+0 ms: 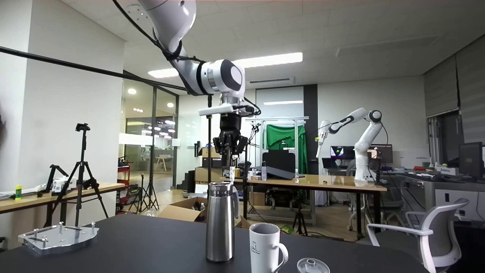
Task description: Use the brush to clean the silver bottle
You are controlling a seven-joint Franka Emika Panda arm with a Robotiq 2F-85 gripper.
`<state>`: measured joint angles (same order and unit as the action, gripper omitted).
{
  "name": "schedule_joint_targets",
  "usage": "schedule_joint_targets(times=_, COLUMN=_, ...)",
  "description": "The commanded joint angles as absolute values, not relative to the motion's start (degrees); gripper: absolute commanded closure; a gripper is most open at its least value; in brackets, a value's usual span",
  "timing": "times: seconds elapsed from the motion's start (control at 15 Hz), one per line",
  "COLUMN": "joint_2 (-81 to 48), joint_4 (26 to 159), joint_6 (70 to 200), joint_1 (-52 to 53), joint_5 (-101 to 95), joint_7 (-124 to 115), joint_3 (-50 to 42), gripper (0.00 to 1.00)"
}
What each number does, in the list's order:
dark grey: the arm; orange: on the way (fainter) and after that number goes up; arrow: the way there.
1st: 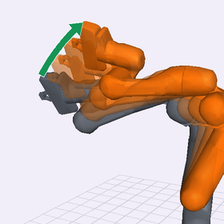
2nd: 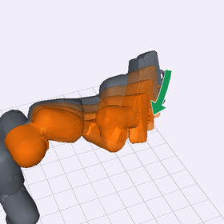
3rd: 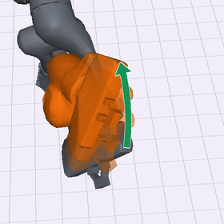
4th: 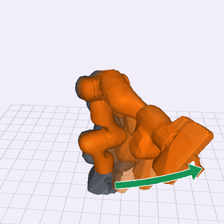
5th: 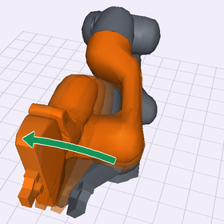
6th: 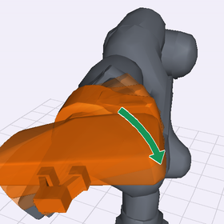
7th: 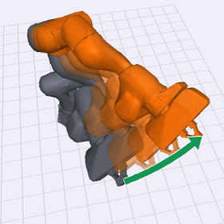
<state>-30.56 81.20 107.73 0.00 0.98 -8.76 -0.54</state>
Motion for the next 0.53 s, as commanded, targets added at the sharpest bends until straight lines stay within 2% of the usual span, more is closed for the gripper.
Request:
schedule_joint_targets(times=0.0, joint_2=-28.9, joint_4=81.5, joint_6=106.9, joint_1=0.9, joint_5=0.0, joint_7=-10.6, joint_3=-1.4, gripper=0.95)
schedule_joint_targets(times=0.2, joint_2=-28.3, joint_4=82.0, joint_6=106.8, joint_1=1.2, joint_5=-0.4, joint_7=-10.4, joint_3=-1.4, gripper=1.00)
schedule_joint_targets(times=0.27, joint_2=-28.3, joint_4=81.9, joint_6=106.5, joint_1=1.2, joint_5=-0.5, joint_7=-10.2, joint_3=-1.3, gripper=0.72)
schedule_joint_targets(times=0.33, joint_2=-28.4, joint_4=81.8, joint_6=106.3, joint_1=1.3, joint_5=-0.6, joint_7=-10.4, joint_3=-1.3, gripper=0.74)
schedule_joint_targets(times=0.47, joint_2=-28.9, joint_4=81.5, joint_6=106.1, joint_1=1.4, joint_5=-0.9, joint_7=-10.5, joint_3=-1.4, gripper=0.67)
